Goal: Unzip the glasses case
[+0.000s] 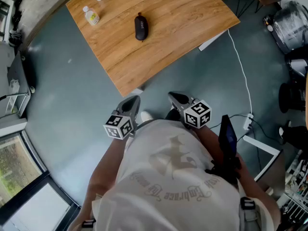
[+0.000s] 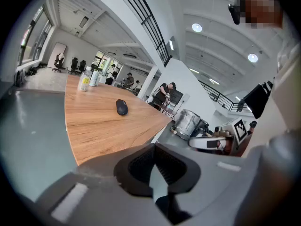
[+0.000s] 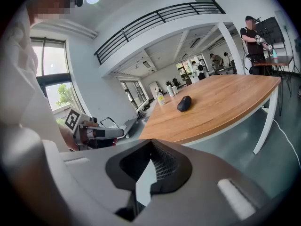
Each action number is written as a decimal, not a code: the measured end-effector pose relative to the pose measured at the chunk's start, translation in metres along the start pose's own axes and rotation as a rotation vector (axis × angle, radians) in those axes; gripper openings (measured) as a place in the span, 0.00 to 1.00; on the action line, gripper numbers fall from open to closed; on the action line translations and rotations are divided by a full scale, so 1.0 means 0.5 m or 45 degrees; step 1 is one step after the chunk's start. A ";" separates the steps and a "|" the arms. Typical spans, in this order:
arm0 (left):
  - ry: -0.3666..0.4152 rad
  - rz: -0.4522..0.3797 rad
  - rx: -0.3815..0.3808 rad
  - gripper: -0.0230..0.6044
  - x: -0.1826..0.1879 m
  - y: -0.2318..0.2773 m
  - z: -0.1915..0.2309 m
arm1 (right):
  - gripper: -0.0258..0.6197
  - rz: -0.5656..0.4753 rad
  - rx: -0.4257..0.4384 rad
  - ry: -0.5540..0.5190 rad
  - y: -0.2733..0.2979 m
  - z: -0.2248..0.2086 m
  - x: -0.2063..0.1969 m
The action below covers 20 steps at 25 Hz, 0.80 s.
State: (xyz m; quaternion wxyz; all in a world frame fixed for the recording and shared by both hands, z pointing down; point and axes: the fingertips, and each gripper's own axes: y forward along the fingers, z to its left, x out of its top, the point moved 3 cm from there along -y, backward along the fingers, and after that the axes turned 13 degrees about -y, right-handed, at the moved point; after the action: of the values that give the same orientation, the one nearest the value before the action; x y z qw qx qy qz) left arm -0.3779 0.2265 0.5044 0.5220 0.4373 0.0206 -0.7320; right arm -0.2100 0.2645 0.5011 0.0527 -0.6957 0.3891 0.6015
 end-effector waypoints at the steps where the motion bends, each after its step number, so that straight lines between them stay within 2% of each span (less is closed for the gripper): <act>1: 0.004 0.013 -0.005 0.04 0.001 0.018 -0.016 | 0.05 0.001 -0.008 0.004 -0.013 -0.020 0.003; 8: 0.062 0.078 -0.024 0.04 0.026 0.160 -0.115 | 0.05 -0.004 -0.020 -0.016 -0.080 -0.162 0.031; 14: 0.086 0.098 0.008 0.04 0.049 0.269 -0.164 | 0.05 -0.053 0.070 -0.090 -0.105 -0.261 0.062; 20: 0.061 0.043 0.094 0.04 0.076 0.328 -0.192 | 0.05 -0.042 0.114 -0.110 -0.123 -0.344 0.074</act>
State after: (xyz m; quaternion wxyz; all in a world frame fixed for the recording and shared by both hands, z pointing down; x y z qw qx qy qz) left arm -0.1930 0.1703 0.4900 0.5172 0.4740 -0.0010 -0.7127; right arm -0.0367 0.1963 0.4908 0.1104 -0.6724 0.4015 0.6120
